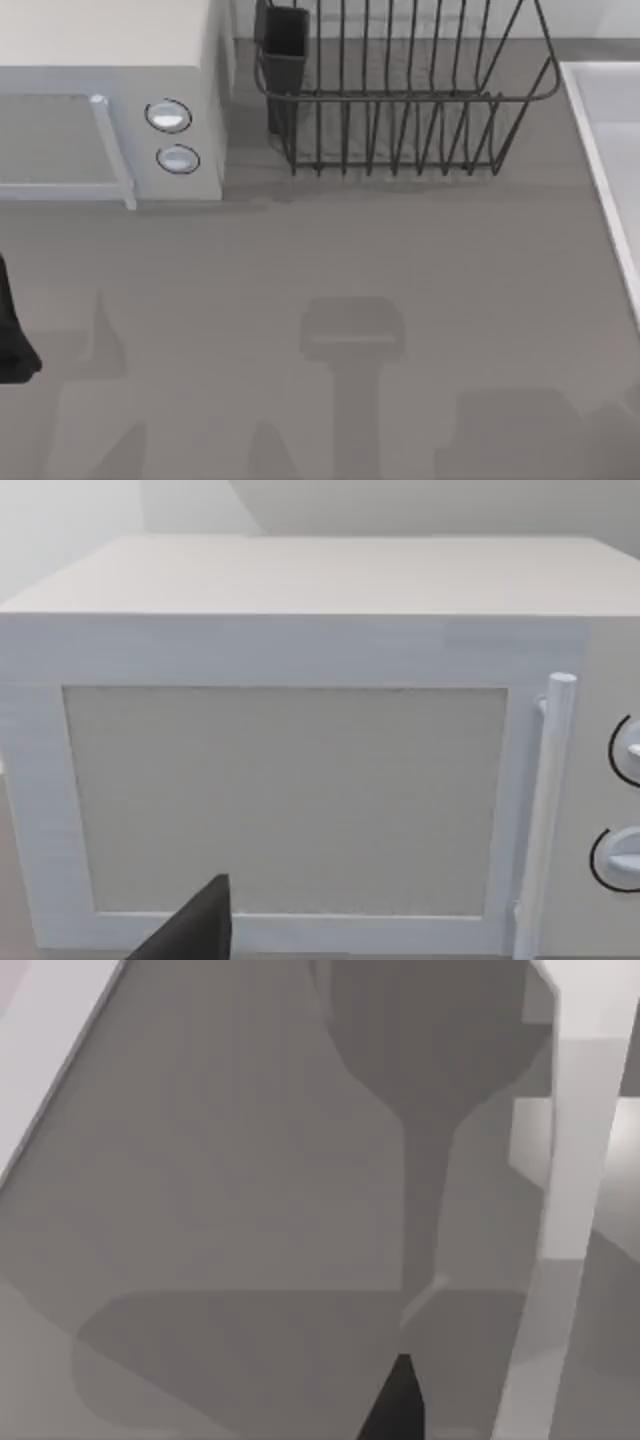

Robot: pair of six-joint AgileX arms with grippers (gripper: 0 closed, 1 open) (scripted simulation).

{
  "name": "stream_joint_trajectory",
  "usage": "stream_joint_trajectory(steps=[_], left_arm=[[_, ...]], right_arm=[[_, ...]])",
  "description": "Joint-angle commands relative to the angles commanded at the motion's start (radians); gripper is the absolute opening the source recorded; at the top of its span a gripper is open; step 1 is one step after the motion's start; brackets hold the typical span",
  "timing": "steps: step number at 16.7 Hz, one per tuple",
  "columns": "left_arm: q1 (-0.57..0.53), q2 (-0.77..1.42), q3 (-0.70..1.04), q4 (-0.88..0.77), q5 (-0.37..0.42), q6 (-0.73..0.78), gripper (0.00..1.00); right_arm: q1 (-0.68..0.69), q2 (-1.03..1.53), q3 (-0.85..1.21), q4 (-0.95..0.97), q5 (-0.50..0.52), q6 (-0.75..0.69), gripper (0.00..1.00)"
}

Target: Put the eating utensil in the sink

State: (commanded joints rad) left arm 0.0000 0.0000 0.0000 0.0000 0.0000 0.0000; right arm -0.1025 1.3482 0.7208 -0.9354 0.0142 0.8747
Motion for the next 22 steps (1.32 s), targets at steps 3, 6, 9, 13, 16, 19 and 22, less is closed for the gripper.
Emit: stream_joint_trajectory(steps=[3,6,9,13,16,19,22], left_arm=[[0.000,0.000,0.000,0.000,0.000,0.000,1.00],[0.000,0.000,0.000,0.000,0.000,0.000,1.00],[0.000,0.000,0.000,0.000,0.000,0.000,1.00],[0.000,0.000,0.000,0.000,0.000,0.000,1.00],[0.000,0.000,0.000,0.000,0.000,0.000,1.00],[0.000,0.000,0.000,0.000,0.000,0.000,1.00],[0.000,0.000,0.000,0.000,0.000,0.000,1.00]], right_arm=[[-0.003,-0.053,0.093,-0.164,0.000,-0.001,0.00],[-0.004,-0.093,0.143,-0.234,0.000,-0.008,0.00],[-0.004,-0.095,0.144,-0.236,0.000,-0.008,0.00],[-0.005,-0.062,0.172,-0.245,0.000,-0.004,0.00],[-0.010,0.049,0.297,-0.288,0.001,0.003,0.00],[-0.015,0.230,0.515,-0.356,0.002,0.006,0.00],[-0.022,0.456,0.820,-0.442,0.004,0.006,0.00]])
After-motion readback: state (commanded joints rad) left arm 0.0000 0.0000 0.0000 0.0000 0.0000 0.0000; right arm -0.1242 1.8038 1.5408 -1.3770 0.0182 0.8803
